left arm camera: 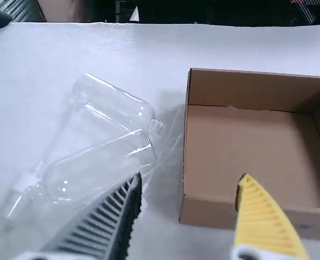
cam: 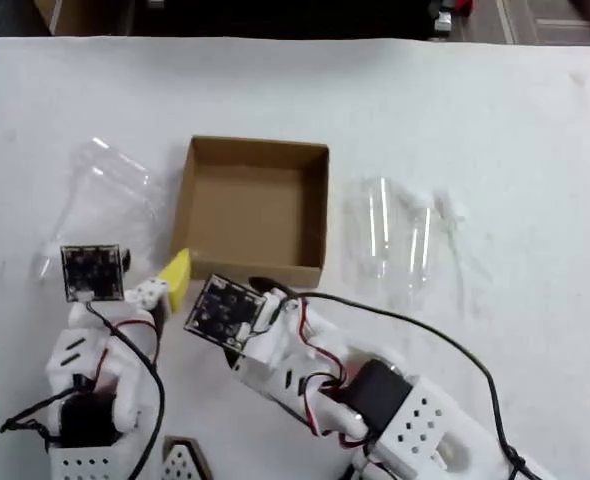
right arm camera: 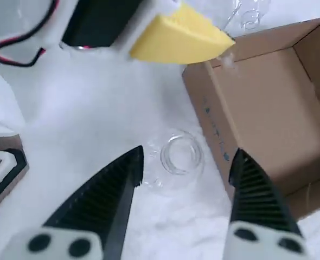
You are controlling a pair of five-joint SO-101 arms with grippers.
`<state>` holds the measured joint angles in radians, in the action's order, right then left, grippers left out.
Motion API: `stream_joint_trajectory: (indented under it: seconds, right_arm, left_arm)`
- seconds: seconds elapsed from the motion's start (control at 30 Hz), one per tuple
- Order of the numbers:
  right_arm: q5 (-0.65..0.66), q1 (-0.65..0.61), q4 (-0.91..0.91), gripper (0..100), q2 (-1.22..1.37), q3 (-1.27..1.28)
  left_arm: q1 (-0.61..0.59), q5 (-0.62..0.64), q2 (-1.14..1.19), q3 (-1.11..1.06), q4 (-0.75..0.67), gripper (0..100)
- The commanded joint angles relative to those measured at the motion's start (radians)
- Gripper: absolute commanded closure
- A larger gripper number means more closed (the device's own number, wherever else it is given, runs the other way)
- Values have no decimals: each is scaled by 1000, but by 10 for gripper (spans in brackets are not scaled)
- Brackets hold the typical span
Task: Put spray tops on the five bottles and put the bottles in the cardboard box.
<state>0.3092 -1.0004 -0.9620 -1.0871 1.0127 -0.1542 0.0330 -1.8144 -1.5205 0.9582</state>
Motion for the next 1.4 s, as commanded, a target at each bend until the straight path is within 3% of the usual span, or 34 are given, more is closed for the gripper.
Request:
stream_joint_trajectory:
  seconds: [0.0,0.5,0.73,1.0,1.37]
  right_arm:
    - [-12,5,33,776,5,-41]
    - [-12,5,74,776,7,12]
    - [-20,5,111,779,131,-9]
    - [-14,5,125,988,108,-15]
    - [-14,183,-8,982,-197,-11]
  left_arm:
    - [-38,-6,-10,40,-48,718]
    - [-36,-6,-10,40,-43,718]
    - [-35,-6,-10,40,-43,718]
    - [-35,-6,-10,40,-43,718]
    - [-36,54,-7,41,-44,718]
